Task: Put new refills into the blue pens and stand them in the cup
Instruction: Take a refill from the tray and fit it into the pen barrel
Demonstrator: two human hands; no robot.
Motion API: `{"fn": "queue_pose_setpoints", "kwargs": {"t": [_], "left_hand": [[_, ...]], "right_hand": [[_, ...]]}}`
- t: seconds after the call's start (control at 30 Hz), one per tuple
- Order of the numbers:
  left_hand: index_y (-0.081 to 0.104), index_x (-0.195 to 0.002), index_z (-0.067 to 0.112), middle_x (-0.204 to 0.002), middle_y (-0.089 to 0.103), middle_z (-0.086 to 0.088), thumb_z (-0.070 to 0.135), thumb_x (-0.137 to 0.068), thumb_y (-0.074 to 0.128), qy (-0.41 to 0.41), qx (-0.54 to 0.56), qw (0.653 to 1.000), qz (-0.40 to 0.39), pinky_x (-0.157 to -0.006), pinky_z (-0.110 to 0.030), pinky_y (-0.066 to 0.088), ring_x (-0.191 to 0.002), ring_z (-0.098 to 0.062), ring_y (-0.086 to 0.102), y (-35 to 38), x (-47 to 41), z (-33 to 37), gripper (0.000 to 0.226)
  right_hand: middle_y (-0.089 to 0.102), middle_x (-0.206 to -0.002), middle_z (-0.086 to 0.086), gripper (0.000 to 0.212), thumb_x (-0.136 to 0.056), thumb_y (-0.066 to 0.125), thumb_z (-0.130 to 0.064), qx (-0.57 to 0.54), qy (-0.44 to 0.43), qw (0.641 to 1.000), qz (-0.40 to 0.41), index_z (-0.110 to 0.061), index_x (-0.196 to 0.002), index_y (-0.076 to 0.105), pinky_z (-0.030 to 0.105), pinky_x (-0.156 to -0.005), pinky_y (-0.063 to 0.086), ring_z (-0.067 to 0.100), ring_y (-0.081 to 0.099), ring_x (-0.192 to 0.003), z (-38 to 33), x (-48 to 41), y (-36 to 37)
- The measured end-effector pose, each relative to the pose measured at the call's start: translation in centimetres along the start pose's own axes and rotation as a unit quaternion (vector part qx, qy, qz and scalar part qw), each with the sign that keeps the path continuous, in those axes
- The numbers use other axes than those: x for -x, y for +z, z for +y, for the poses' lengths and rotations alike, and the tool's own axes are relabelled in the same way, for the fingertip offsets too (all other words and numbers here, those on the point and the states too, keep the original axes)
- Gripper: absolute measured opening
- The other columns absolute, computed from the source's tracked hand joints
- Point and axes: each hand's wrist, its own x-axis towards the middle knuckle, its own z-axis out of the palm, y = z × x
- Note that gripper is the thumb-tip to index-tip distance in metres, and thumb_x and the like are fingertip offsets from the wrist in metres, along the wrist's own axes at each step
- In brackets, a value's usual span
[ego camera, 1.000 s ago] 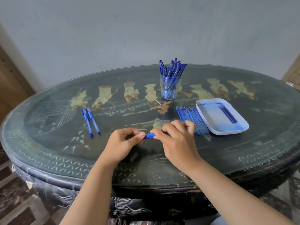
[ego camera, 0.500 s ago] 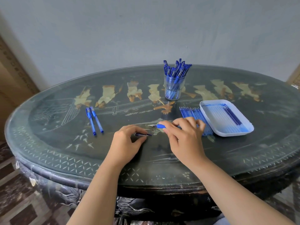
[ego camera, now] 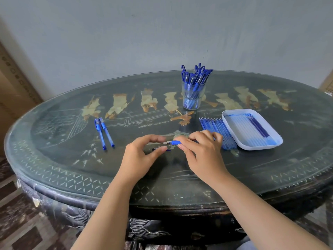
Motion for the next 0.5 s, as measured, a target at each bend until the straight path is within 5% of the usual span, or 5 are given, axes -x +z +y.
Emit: {"fn": "queue_pose_setpoints", "kwargs": {"t": [0.13, 0.23, 0.4, 0.5], "left_hand": [[0.073, -0.087, 0.018, -0.085, 0.071, 0.013, 0.017, -0.085, 0.074, 0.033, -0.02, 0.999, 0.016, -0.078, -0.001, 0.036, -0.087, 0.007, 0.06, 0.33, -0.29, -0.18, 0.002], [0.07, -0.077, 0.015, -0.075, 0.063, 0.016, 0.022, -0.094, 0.063, 0.091, -0.064, 0.993, 0.026, -0.073, -0.006, 0.038, -0.079, -0.003, 0.059, 0.68, -0.45, -0.5, 0.019], [0.069, -0.079, 0.025, -0.081, 0.065, 0.014, 0.054, -0.091, 0.046, 0.011, -0.027, 1.0, -0.012, -0.086, -0.027, 0.043, -0.087, -0.004, 0.059, 0.65, -0.32, 0.02, 0.039], [0.065, -0.099, 0.024, -0.097, 0.066, 0.014, 0.038, -0.087, 0.066, 0.009, -0.007, 1.0, -0.022, -0.085, -0.007, 0.038, -0.096, 0.0, 0.059, 0.44, -0.24, 0.23, 0.019]], "right_hand": [[0.055, -0.078, -0.009, 0.015, -0.091, 0.062, -0.028, -0.003, -0.006, 1.0, 0.004, -0.032, -0.098, 0.074, 0.037, -0.078, 0.027, 0.02, 0.053, -0.078, -0.01, -0.01, 0.11], [0.054, -0.078, -0.009, 0.014, -0.091, 0.062, -0.027, -0.003, -0.016, 1.0, 0.008, -0.031, -0.098, 0.074, 0.038, -0.077, 0.029, 0.02, 0.053, -0.078, -0.06, 0.03, 0.03], [0.054, -0.078, -0.008, 0.016, -0.091, 0.062, -0.028, -0.004, -0.017, 1.0, 0.014, -0.031, -0.1, 0.074, 0.038, -0.075, 0.031, 0.02, 0.053, -0.078, -0.05, 0.02, -0.1], [0.053, -0.078, -0.008, 0.017, -0.092, 0.062, -0.029, 0.001, -0.019, 1.0, 0.013, -0.033, -0.102, 0.074, 0.037, -0.075, 0.029, 0.019, 0.053, -0.078, -0.04, 0.0, -0.09]]}}
